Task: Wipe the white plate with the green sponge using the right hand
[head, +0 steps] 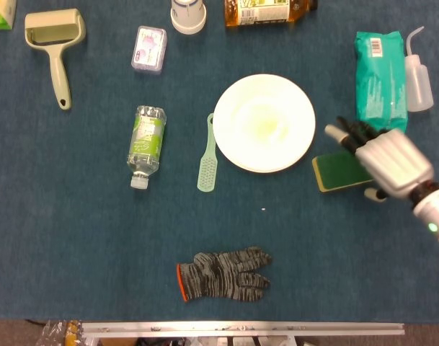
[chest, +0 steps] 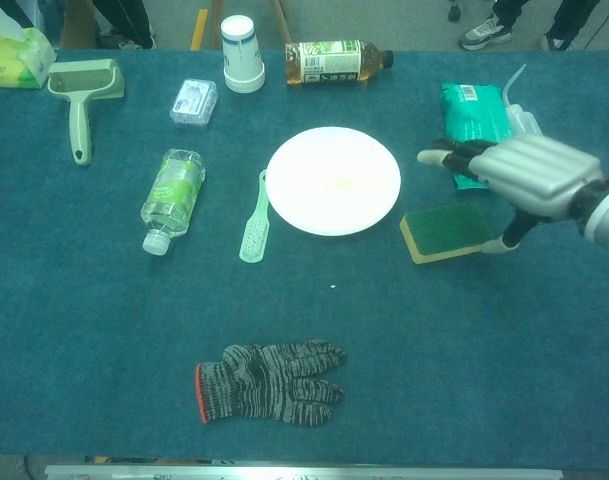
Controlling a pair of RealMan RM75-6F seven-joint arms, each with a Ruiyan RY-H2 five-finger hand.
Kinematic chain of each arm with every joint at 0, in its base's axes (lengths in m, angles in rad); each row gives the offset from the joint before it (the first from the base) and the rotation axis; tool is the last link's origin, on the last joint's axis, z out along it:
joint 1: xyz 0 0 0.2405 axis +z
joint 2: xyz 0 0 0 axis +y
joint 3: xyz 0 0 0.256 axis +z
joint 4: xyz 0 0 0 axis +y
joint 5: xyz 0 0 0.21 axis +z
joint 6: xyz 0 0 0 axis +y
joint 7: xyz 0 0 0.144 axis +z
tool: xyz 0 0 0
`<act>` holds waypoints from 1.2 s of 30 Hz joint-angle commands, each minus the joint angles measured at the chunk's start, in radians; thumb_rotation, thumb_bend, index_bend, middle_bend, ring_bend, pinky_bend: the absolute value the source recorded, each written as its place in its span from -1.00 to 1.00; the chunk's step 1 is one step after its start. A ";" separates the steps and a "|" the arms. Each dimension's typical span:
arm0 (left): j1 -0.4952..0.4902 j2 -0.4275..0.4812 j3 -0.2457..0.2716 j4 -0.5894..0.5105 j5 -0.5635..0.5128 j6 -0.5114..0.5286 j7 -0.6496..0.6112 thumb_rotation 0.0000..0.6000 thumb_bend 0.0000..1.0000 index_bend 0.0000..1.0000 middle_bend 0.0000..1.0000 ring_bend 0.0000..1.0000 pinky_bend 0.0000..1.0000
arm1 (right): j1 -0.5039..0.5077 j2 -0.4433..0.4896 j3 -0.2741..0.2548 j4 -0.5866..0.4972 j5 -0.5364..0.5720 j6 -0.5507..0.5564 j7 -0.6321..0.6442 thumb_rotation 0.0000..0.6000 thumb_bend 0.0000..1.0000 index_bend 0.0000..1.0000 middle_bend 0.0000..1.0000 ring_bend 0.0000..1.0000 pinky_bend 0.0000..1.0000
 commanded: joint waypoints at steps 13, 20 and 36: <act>-0.033 0.074 -0.003 -0.172 0.012 0.001 0.156 1.00 -0.60 -0.69 -0.92 -0.94 -0.46 | -0.338 0.017 0.016 0.307 -0.291 0.445 0.404 1.00 -1.00 -0.83 -0.59 -0.76 -0.22; -0.036 0.083 -0.001 -0.200 0.008 -0.001 0.180 1.00 -0.60 -0.69 -0.92 -0.94 -0.46 | -0.425 -0.034 0.052 0.432 -0.276 0.508 0.445 1.00 -1.00 -0.81 -0.57 -0.76 -0.22; -0.045 0.077 0.005 -0.182 0.001 -0.016 0.165 1.00 -0.60 -0.69 -0.92 -0.94 -0.46 | -0.513 -0.086 0.134 0.534 -0.168 0.433 0.458 1.00 -1.00 -0.81 -0.57 -0.76 -0.22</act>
